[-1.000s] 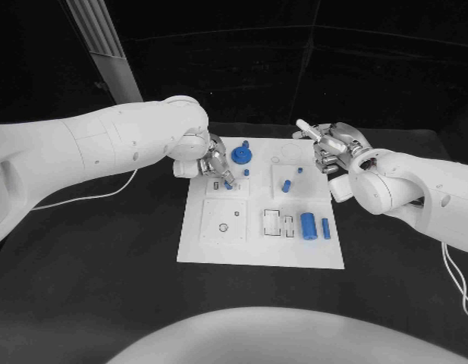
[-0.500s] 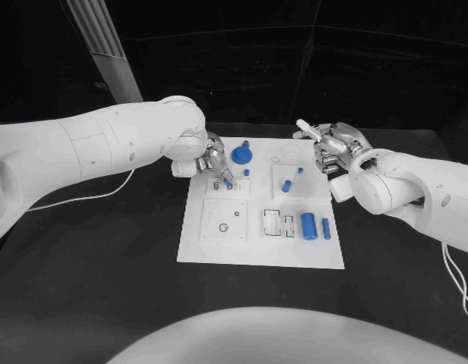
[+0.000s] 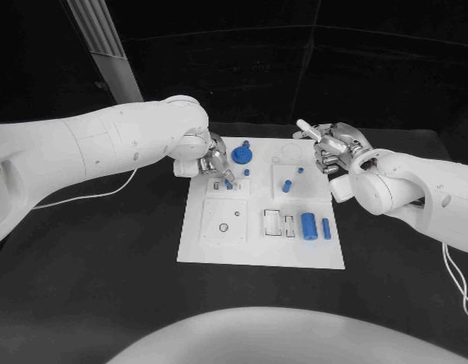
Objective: Assemble the parts on the task board
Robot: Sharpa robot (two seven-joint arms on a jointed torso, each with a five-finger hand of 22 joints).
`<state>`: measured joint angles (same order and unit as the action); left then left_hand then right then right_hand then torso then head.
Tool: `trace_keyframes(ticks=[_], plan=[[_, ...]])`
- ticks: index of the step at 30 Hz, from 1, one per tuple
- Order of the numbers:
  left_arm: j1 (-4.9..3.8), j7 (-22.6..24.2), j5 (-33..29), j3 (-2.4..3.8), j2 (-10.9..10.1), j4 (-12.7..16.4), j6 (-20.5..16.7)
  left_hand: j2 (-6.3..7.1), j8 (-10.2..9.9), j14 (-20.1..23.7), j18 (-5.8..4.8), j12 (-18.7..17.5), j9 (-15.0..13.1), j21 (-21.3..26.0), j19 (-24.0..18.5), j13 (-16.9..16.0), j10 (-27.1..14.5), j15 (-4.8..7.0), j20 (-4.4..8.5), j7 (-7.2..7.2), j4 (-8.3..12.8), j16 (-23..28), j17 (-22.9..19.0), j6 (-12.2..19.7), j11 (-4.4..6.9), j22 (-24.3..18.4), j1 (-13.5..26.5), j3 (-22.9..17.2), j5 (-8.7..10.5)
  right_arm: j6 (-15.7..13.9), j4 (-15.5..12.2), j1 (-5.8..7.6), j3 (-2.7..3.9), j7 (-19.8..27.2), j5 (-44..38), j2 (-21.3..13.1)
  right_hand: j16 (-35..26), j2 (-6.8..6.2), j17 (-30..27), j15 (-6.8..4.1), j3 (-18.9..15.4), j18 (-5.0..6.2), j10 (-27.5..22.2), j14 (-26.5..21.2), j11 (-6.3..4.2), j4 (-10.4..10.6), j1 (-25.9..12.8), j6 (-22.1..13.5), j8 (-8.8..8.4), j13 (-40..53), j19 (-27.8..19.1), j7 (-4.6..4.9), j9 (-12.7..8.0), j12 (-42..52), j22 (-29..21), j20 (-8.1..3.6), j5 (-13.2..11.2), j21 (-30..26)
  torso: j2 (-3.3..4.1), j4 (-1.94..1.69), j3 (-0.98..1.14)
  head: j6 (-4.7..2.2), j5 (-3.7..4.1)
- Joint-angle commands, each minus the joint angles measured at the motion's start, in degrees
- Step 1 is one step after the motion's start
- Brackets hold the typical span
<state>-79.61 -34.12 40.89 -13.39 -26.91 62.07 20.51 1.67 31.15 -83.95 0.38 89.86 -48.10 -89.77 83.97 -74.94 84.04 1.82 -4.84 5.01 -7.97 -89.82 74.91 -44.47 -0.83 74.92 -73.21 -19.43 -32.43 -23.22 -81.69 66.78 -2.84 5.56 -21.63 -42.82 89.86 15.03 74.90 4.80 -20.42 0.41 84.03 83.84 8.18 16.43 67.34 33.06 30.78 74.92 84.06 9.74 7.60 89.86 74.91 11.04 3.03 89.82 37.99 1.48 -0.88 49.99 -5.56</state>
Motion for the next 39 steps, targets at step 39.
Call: trace_keyframes(ticks=[39], plan=[[0.01,-1.9,-0.24,0.01,0.56,-0.25,2.2,0.36,-0.22,-6.05,-0.38,0.14,-0.95,-0.23,6.03,-15.06,5.96,-0.42,-0.52,-0.6,-0.38,-0.18,15.09,0.16,-0.22,15.08,4.36,-1.43,6.47,0.01,-0.13,0.09,0.03,0.36,-0.12,0.04,0.14,0.22,15.1,-0.21,0.22,-0.41,5.97,6.16,-0.15,0.13,0.67,0.0,0.32,15.08,5.94,2.55,-0.1,0.14,15.09,-0.26,0.3,0.18,0.01,0.0,0.0,0.01,0.05]])
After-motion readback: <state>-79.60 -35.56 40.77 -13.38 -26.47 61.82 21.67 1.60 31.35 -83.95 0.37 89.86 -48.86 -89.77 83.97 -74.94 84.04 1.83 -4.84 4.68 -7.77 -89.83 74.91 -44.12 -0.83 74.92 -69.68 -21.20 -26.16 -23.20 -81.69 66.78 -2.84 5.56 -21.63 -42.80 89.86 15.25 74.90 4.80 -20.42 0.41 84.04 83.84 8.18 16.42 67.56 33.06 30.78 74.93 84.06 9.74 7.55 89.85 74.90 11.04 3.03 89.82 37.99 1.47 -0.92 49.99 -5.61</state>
